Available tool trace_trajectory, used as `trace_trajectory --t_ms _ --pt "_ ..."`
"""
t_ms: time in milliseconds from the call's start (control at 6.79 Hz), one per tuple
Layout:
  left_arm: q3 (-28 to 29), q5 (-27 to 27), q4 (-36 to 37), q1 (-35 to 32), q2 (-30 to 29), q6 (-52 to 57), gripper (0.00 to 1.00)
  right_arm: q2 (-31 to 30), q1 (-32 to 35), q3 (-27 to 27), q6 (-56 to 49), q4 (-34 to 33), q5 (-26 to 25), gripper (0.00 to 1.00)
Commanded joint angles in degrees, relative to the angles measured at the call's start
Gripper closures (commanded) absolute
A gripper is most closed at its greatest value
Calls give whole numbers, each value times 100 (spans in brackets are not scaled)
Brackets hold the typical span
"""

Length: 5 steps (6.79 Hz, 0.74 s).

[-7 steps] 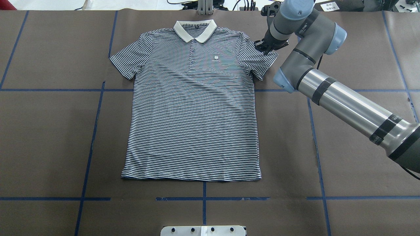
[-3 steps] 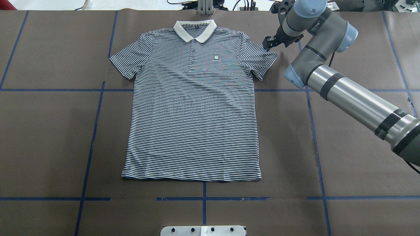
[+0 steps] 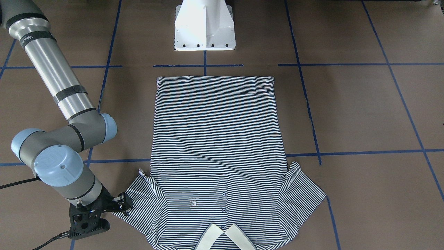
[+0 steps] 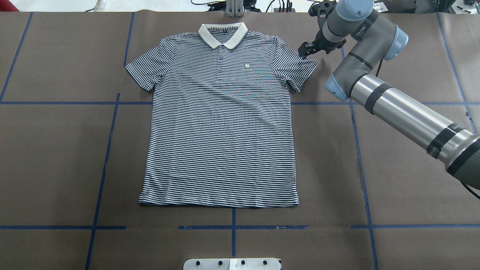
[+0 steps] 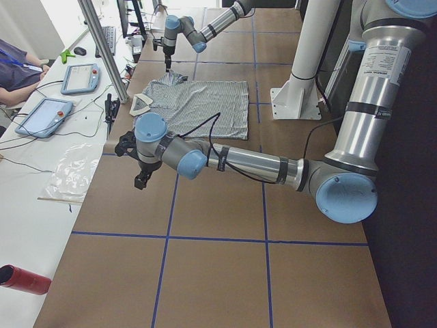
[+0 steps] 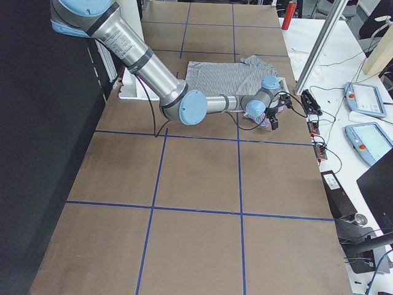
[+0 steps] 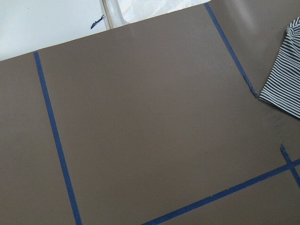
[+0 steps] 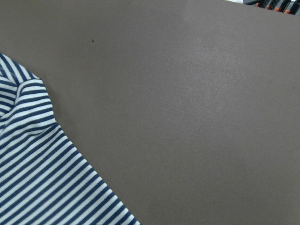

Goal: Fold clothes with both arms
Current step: 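Lower the right gripper and pinch the sleeve edge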

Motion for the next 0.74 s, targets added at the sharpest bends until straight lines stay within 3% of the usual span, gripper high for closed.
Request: trace_trajectory --t_ms 0,147,295,589 --pt "-6 0 -5 4 -1 -6 0 -2 -9 -4 -18 -304 238 7" --pt "-15 0 4 4 -1 -15 0 7 -18 13 8 -341 300 8" --pt "-15 0 4 -4 -1 -15 0 -2 -10 13 8 -359 353 24" --pt "-15 -9 4 4 -1 -15 0 7 -18 22 -27 -412 362 87"
